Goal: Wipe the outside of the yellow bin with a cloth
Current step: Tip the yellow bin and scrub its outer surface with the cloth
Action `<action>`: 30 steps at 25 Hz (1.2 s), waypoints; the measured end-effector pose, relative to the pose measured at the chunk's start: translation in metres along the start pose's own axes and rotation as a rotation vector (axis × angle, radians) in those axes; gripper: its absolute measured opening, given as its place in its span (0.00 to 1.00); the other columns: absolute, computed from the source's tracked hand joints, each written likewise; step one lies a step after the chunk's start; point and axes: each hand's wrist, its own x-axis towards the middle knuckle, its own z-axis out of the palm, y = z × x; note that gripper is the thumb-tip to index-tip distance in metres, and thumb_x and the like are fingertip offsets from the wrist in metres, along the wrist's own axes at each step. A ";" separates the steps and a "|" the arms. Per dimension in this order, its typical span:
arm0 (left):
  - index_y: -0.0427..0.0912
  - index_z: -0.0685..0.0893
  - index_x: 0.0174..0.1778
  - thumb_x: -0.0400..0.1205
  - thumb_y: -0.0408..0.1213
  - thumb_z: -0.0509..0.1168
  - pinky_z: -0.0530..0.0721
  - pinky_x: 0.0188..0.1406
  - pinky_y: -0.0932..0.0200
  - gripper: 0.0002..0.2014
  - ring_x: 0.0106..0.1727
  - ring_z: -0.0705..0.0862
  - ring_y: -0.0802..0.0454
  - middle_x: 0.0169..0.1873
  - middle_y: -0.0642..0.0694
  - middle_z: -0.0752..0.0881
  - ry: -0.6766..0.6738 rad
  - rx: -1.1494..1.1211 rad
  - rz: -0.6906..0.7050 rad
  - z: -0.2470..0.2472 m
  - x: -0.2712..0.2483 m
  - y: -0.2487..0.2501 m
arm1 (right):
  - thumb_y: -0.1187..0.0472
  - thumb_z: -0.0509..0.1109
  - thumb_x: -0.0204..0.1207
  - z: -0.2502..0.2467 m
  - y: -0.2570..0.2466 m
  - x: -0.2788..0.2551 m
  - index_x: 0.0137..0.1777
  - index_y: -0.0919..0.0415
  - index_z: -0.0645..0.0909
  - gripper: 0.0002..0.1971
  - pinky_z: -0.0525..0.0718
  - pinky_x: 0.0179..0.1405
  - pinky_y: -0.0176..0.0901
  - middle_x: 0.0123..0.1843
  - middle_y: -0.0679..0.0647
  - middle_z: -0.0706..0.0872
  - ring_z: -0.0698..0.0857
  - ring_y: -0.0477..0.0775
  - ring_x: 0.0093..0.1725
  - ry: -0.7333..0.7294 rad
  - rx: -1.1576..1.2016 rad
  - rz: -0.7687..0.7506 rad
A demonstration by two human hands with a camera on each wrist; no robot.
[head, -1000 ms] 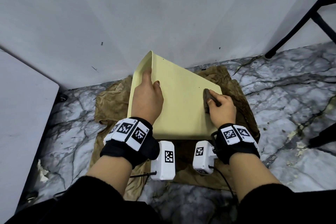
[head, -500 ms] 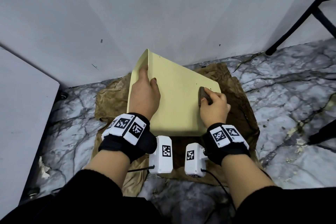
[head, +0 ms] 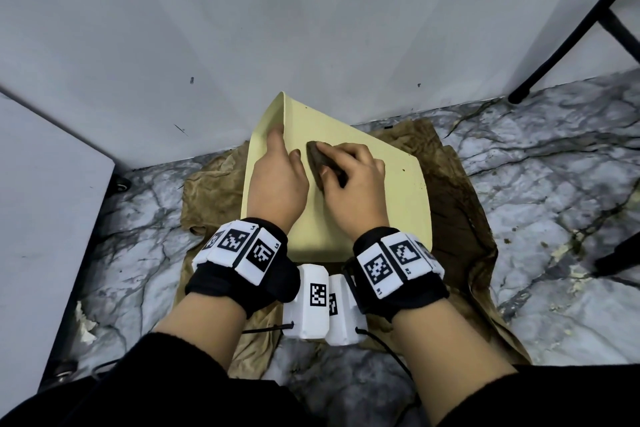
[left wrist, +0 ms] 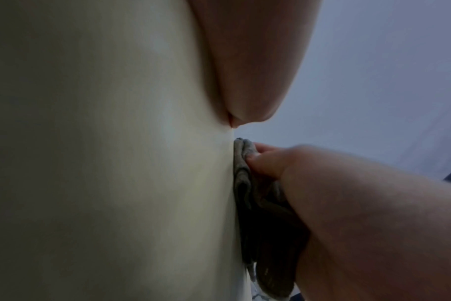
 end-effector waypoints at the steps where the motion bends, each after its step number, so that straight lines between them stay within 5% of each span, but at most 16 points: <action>1: 0.39 0.63 0.71 0.83 0.32 0.52 0.63 0.34 0.60 0.19 0.51 0.81 0.34 0.52 0.31 0.84 -0.004 -0.001 0.003 0.000 0.000 0.001 | 0.64 0.64 0.75 -0.003 0.003 0.003 0.62 0.48 0.80 0.17 0.62 0.56 0.30 0.59 0.53 0.81 0.70 0.58 0.56 -0.002 0.007 0.019; 6: 0.40 0.62 0.73 0.84 0.32 0.52 0.62 0.33 0.61 0.20 0.52 0.81 0.37 0.54 0.33 0.83 -0.014 -0.003 -0.009 -0.001 -0.001 -0.001 | 0.63 0.63 0.76 -0.026 0.041 0.009 0.63 0.49 0.80 0.16 0.60 0.57 0.29 0.63 0.54 0.79 0.70 0.60 0.63 0.047 -0.018 0.227; 11: 0.39 0.62 0.73 0.84 0.32 0.52 0.60 0.31 0.62 0.20 0.42 0.73 0.47 0.51 0.34 0.83 -0.021 -0.030 -0.011 -0.003 -0.003 -0.002 | 0.63 0.65 0.75 -0.049 0.085 0.011 0.62 0.51 0.80 0.16 0.69 0.72 0.48 0.65 0.59 0.78 0.75 0.67 0.64 0.113 -0.079 0.438; 15: 0.40 0.62 0.72 0.84 0.31 0.52 0.61 0.31 0.64 0.20 0.43 0.73 0.49 0.52 0.35 0.83 -0.027 -0.052 -0.016 -0.004 -0.005 -0.002 | 0.62 0.65 0.76 -0.058 0.095 0.010 0.63 0.51 0.80 0.16 0.67 0.74 0.53 0.68 0.60 0.77 0.75 0.66 0.66 0.125 -0.092 0.529; 20: 0.39 0.62 0.73 0.84 0.31 0.51 0.61 0.31 0.63 0.20 0.43 0.74 0.47 0.54 0.33 0.83 -0.021 -0.044 -0.030 -0.004 -0.004 -0.003 | 0.64 0.63 0.77 -0.041 0.065 0.002 0.64 0.52 0.79 0.17 0.65 0.65 0.39 0.66 0.57 0.76 0.71 0.65 0.65 0.111 -0.059 0.429; 23: 0.38 0.62 0.72 0.83 0.31 0.52 0.59 0.30 0.62 0.19 0.49 0.80 0.38 0.53 0.30 0.83 -0.016 -0.029 -0.017 -0.003 -0.004 -0.001 | 0.64 0.62 0.76 -0.017 0.028 -0.001 0.64 0.51 0.79 0.18 0.60 0.57 0.31 0.64 0.55 0.77 0.69 0.61 0.63 0.057 -0.042 0.248; 27: 0.36 0.64 0.70 0.82 0.30 0.52 0.61 0.30 0.62 0.19 0.51 0.81 0.33 0.53 0.28 0.83 -0.008 -0.030 0.009 -0.003 -0.004 0.000 | 0.64 0.63 0.75 0.006 -0.007 -0.007 0.63 0.49 0.80 0.18 0.62 0.59 0.33 0.60 0.53 0.80 0.69 0.58 0.57 0.009 -0.012 0.036; 30: 0.37 0.64 0.70 0.83 0.30 0.52 0.61 0.29 0.62 0.18 0.50 0.81 0.33 0.52 0.28 0.84 -0.005 -0.037 0.010 -0.004 -0.004 -0.001 | 0.65 0.64 0.75 0.005 -0.010 -0.008 0.62 0.49 0.80 0.18 0.64 0.60 0.32 0.60 0.53 0.80 0.70 0.57 0.57 -0.014 0.033 0.026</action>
